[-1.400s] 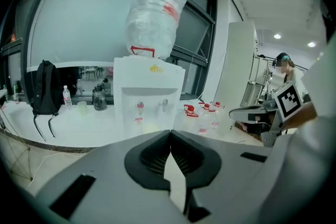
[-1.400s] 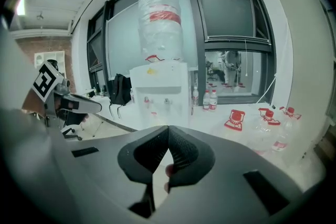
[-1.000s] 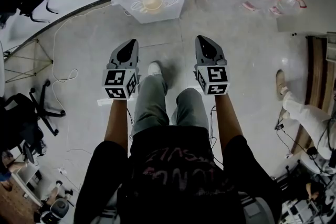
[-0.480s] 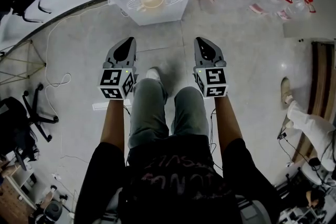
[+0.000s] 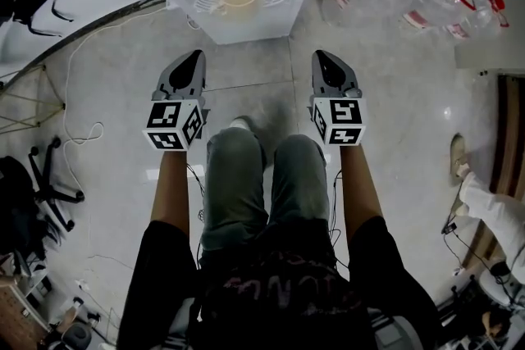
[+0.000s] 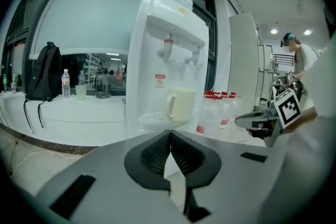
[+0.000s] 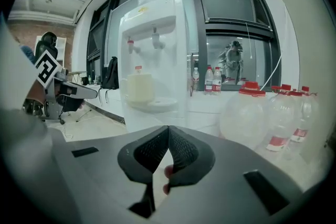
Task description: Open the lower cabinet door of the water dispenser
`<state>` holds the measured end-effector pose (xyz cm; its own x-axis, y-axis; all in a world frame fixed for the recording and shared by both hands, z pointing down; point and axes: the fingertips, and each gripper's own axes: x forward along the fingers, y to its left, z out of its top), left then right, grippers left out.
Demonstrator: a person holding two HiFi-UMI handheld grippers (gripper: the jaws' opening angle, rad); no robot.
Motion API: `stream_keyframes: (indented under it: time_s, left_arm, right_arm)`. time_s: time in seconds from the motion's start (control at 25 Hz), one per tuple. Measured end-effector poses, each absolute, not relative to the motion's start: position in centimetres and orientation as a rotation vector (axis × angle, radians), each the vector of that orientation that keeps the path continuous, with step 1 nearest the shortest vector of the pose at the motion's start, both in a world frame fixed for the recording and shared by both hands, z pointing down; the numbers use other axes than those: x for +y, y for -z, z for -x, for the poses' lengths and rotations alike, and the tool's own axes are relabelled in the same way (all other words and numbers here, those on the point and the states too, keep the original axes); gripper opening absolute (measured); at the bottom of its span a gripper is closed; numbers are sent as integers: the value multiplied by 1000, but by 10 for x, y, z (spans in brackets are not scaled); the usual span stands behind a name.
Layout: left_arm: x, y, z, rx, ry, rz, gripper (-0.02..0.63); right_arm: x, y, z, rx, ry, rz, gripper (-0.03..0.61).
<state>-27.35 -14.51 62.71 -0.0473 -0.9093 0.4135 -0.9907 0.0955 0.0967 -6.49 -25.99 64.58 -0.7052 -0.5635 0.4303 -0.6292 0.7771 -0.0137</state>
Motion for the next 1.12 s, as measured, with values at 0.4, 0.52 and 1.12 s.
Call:
stream_keyframes:
  time_s: [0.4,0.52,1.12]
  left_arm:
    - [-173,-694,286,-2032,-327,-1905,12]
    - [-181,-716,288,-2025,-347,-1918,12]
    - [-204,-790,305,-2019,-371,-1918,12]
  right_arm:
    - [-289,-713,72,-2565,-178,-929,12]
    - [-297,-733,75,-2567,-189,-952,12]
    - [-333,-803,92,-2574,-195,-992,12]
